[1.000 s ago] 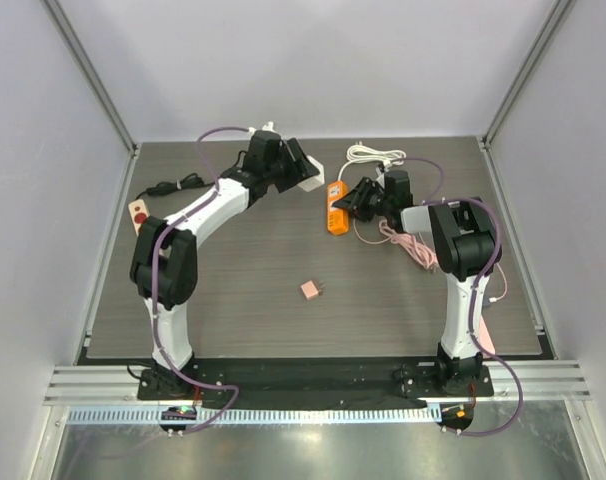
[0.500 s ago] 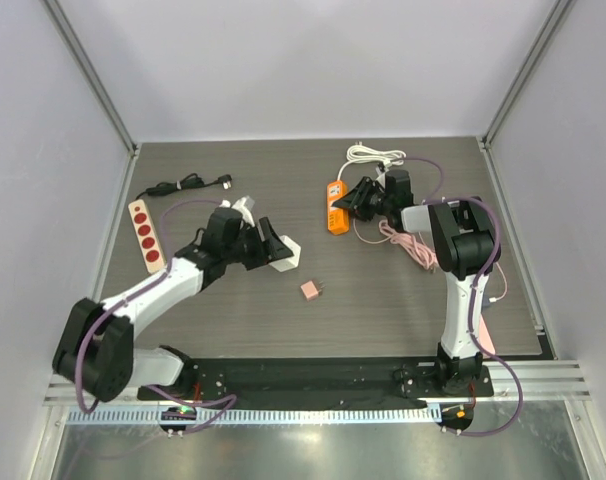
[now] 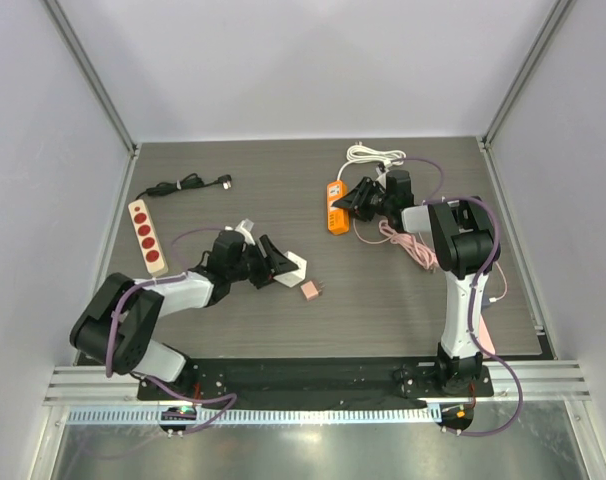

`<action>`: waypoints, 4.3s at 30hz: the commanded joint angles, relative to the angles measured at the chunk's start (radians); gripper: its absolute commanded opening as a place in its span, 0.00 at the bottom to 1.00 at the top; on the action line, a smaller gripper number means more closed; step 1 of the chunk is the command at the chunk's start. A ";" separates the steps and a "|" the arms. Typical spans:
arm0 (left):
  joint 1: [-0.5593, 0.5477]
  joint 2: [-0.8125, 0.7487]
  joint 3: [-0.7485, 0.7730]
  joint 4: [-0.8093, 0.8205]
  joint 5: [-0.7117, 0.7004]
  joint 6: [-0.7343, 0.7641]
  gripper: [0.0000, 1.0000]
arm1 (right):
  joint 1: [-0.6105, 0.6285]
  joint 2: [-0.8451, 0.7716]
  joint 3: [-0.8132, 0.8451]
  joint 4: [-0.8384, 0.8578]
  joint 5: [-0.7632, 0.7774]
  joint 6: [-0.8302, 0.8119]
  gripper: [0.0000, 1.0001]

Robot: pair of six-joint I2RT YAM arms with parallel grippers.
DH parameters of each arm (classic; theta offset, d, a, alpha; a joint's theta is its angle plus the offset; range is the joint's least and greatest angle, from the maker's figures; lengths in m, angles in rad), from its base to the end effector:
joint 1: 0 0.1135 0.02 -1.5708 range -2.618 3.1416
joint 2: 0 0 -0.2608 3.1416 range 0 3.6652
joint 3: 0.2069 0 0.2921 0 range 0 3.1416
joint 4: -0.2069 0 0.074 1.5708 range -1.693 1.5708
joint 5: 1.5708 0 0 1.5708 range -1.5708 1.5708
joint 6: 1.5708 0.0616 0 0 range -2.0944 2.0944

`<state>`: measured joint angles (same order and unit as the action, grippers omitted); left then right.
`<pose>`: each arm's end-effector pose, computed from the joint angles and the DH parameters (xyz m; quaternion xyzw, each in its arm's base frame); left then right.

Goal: Pull the plug off the socket

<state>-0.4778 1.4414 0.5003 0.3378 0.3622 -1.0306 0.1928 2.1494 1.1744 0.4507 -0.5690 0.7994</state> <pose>0.2666 -0.1626 0.1017 -0.1570 0.8606 -0.4295 0.2243 0.4664 0.1249 0.0659 0.1145 0.8353 0.4421 0.3061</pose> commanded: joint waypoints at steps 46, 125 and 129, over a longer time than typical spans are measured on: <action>-0.033 -0.434 0.251 -0.606 -0.393 0.199 0.90 | -0.004 -0.005 0.057 -0.234 0.175 -0.259 0.44; -0.197 0.096 0.253 0.175 -0.328 0.584 0.84 | -0.151 -0.913 -0.438 -1.029 0.739 0.031 0.99; -0.197 0.100 0.257 0.172 -0.332 0.590 0.84 | -0.179 -0.994 -0.357 -1.133 0.960 -0.020 1.00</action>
<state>-0.6743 1.5364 0.7288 0.4561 0.0269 -0.4442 0.0345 1.2297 0.7406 -0.6399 0.2192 0.7998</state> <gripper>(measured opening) 0.839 0.996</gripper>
